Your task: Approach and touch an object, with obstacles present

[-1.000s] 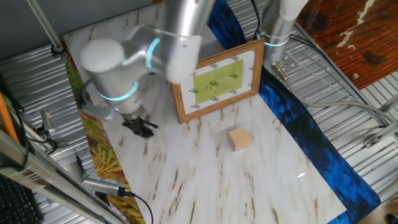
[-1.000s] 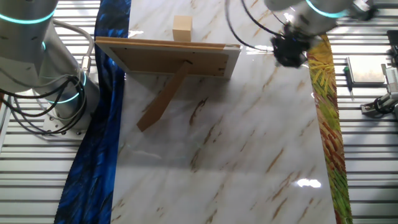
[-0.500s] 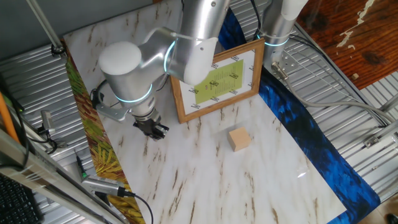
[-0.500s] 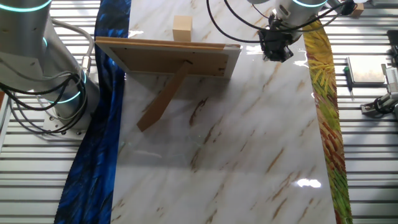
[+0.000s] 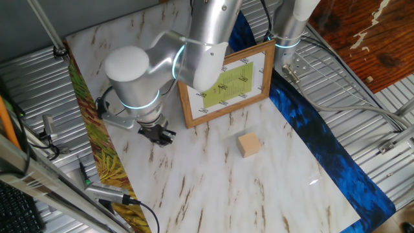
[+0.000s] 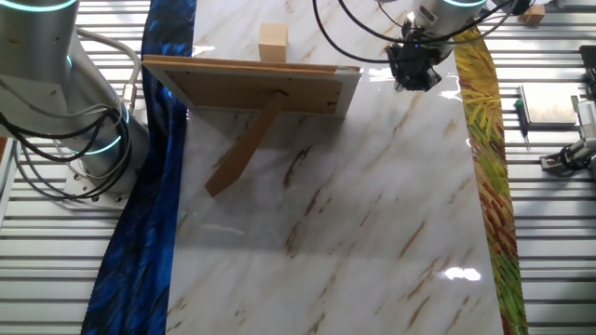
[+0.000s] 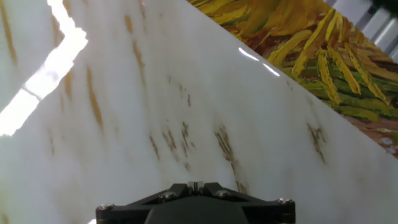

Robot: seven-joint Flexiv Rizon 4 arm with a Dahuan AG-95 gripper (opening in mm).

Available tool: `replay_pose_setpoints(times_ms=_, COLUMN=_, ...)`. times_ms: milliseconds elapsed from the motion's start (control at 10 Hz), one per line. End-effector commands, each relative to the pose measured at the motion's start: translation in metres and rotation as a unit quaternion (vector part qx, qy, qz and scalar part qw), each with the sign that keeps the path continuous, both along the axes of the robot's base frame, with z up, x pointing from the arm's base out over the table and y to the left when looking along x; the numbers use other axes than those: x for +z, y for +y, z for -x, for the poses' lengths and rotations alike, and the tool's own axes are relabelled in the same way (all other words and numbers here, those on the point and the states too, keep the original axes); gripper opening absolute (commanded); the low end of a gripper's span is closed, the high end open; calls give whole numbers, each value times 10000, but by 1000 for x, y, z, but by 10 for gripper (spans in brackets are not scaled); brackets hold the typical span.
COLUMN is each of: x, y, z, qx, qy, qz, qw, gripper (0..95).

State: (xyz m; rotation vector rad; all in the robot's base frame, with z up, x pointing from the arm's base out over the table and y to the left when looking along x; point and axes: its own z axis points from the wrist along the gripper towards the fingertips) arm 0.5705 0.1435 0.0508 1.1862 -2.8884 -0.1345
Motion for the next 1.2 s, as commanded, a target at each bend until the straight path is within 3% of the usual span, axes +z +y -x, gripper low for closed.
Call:
replay_pose_setpoints(times_ms=100, x=-1, y=1, z=-2, qx=327, qy=37, qz=-44, qw=9994, gripper=0)
replay_pose_setpoints(times_ms=200, x=-1, y=10, z=5, qx=300, qy=51, qz=-128, qw=9995, gripper=0)
replay_pose_setpoints(times_ms=300, x=-1, y=25, z=16, qx=212, qy=63, qz=-87, qw=9997, gripper=0)
replay_pose_setpoints(times_ms=500, x=1, y=58, z=50, qx=-30, qy=85, qz=-31, qw=10000, gripper=0)
replay_pose_setpoints(times_ms=800, x=0, y=87, z=90, qx=-373, qy=97, qz=-7, qw=9993, gripper=0)
replay_pose_setpoints(times_ms=1000, x=-1, y=94, z=103, qx=-484, qy=76, qz=3, qw=9988, gripper=0)
replay_pose_setpoints(times_ms=1200, x=-2, y=94, z=108, qx=-517, qy=72, qz=2, qw=9986, gripper=0)
